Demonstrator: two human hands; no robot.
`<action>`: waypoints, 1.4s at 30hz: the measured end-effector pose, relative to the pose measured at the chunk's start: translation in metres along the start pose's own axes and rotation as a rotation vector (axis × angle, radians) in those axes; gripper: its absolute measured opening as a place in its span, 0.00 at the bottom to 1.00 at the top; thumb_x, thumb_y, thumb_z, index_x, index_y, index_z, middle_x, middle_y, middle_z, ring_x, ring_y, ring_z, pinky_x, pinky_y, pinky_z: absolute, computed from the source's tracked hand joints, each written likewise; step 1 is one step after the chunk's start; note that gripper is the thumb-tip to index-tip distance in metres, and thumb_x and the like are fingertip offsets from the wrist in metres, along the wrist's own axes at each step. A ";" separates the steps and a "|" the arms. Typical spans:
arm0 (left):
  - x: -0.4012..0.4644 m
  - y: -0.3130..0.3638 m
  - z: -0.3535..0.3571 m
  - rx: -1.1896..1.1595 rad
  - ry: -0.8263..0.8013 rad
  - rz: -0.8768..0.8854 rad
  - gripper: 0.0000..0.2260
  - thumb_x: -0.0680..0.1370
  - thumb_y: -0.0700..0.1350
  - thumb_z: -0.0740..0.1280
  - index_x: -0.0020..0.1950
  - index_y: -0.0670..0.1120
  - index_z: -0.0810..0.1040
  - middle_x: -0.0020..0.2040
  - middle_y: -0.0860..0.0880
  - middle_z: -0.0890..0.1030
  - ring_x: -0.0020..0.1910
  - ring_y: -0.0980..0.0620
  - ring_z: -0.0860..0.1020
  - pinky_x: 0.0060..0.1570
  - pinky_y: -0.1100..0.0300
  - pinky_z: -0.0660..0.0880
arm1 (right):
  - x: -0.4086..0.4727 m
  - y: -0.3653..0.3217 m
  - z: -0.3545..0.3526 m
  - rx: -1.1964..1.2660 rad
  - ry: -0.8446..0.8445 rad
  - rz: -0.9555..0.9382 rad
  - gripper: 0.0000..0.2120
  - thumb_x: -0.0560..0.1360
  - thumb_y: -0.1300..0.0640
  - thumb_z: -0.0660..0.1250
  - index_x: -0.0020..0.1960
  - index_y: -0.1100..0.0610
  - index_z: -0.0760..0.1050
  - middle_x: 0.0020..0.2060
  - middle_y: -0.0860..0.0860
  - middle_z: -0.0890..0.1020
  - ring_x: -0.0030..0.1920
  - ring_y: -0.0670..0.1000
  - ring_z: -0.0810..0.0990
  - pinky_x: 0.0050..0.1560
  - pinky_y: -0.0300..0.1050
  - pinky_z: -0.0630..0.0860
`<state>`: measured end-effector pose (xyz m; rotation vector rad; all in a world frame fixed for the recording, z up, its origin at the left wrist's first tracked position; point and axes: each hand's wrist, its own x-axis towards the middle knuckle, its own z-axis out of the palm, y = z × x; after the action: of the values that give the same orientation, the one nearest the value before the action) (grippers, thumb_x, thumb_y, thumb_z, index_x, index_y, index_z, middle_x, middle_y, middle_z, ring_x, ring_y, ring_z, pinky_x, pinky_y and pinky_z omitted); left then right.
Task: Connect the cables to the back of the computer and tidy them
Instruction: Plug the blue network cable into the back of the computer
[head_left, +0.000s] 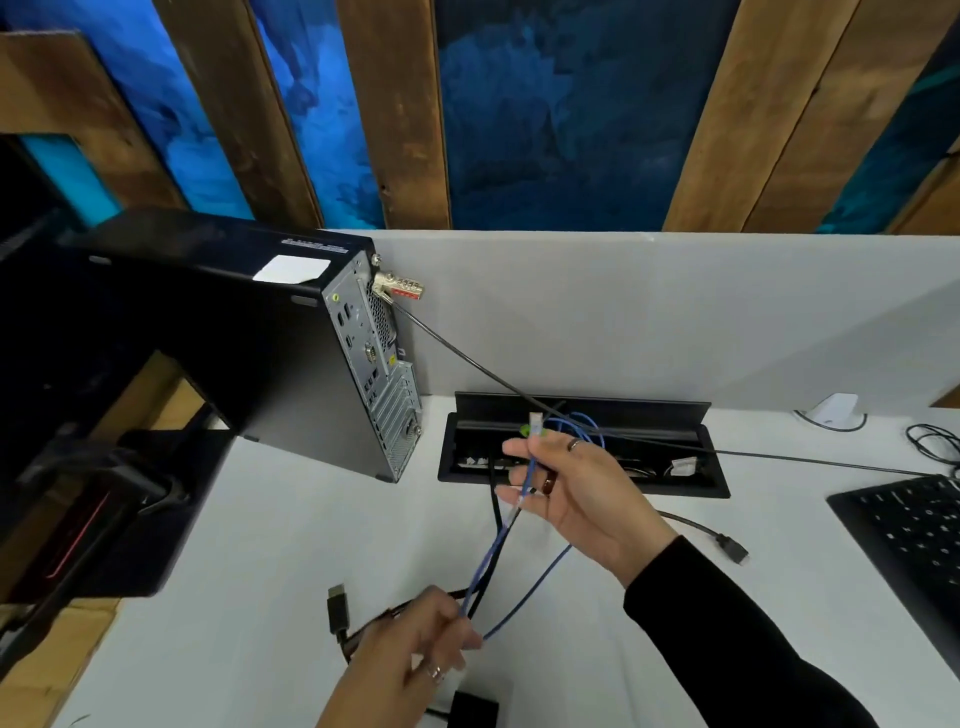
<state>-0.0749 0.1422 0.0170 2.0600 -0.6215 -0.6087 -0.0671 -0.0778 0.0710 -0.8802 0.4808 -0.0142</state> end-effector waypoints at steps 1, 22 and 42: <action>-0.001 0.002 -0.001 0.062 -0.013 0.029 0.08 0.77 0.41 0.62 0.41 0.53 0.72 0.39 0.60 0.83 0.40 0.59 0.81 0.46 0.78 0.66 | 0.000 0.002 0.002 -0.056 -0.007 -0.006 0.11 0.80 0.61 0.58 0.58 0.66 0.71 0.32 0.51 0.83 0.28 0.48 0.78 0.33 0.43 0.79; 0.113 0.109 -0.139 0.661 0.514 0.554 0.08 0.78 0.45 0.61 0.51 0.46 0.78 0.46 0.54 0.78 0.50 0.54 0.72 0.53 0.68 0.66 | 0.033 0.003 0.001 -0.698 -0.159 -0.413 0.09 0.81 0.58 0.53 0.50 0.55 0.72 0.23 0.39 0.66 0.25 0.40 0.64 0.28 0.29 0.63; 0.184 0.116 -0.193 0.867 0.335 0.374 0.23 0.75 0.51 0.66 0.69 0.49 0.68 0.65 0.50 0.74 0.64 0.52 0.70 0.63 0.59 0.66 | 0.095 0.007 0.045 -0.678 -0.261 -0.451 0.11 0.79 0.53 0.59 0.51 0.58 0.75 0.20 0.42 0.63 0.22 0.41 0.60 0.27 0.29 0.59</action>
<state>0.1615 0.0861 0.1770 2.6336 -1.1647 0.2934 0.0345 -0.0601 0.0522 -1.6198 0.0197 -0.1542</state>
